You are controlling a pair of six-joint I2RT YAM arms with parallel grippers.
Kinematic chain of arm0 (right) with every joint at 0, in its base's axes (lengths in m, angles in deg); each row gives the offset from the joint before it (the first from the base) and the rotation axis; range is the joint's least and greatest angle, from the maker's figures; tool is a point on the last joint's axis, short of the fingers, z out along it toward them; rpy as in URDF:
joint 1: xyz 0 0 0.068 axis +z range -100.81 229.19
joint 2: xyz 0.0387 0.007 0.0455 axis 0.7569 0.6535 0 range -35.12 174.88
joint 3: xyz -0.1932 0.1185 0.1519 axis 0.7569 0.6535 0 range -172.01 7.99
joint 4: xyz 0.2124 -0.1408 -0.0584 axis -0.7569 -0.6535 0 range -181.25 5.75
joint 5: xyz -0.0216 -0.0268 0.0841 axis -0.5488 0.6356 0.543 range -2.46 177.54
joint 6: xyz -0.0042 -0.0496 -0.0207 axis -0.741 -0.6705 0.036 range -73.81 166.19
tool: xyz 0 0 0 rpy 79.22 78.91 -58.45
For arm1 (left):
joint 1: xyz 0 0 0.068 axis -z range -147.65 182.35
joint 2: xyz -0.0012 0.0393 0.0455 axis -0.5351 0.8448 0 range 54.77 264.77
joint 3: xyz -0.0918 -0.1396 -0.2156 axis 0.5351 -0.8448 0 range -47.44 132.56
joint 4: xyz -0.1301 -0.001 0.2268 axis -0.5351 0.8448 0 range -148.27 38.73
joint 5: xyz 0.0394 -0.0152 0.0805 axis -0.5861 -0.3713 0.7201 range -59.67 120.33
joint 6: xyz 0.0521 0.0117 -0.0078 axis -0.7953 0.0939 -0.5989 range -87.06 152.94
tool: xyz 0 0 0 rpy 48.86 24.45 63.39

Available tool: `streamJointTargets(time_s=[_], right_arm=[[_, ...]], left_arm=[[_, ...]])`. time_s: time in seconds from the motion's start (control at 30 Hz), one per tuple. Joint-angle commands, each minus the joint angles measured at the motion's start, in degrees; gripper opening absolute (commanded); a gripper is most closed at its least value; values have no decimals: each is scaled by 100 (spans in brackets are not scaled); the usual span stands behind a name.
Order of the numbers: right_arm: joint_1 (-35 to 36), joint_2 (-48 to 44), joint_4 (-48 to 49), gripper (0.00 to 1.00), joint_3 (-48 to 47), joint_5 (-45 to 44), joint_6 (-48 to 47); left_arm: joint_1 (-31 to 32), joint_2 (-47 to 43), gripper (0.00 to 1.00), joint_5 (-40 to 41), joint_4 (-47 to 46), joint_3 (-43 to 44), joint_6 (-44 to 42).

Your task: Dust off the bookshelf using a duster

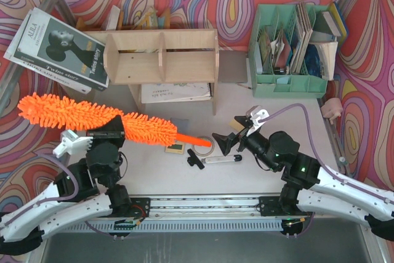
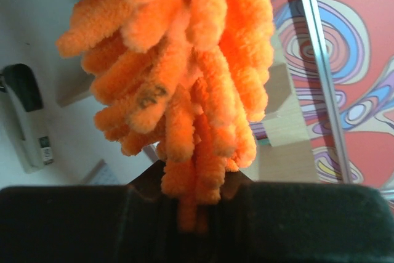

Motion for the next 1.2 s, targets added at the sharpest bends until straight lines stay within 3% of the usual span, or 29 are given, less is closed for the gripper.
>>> streamJointTargets(time_s=[0.0,0.3,0.5,0.8,0.9,1.0,1.17], right_arm=[[-22,78,-43,99,-207,-179,83],[-15,227,-98,99,-228,-313,169],[-16,324,-130,99,-187,-348,287],[-23,357,-206,99,-111,-349,463],[-17,348,-229,99,-116,-364,501],[-13,399,-229,99,-104,-344,531],[-20,546,-286,99,-133,-281,618]], left_arm=[[-7,-129,0,497,1575,-256,1582],[-43,40,0,342,2465,-828,3341],[-387,72,0,-283,1617,-1253,3170],[-1644,27,0,-1959,-18,-2261,2579],[-1974,173,0,-2464,-307,-2493,2871],[-2434,311,0,-3187,-1252,-2930,2913],[-2854,542,0,-3605,-1780,-3170,2865]])
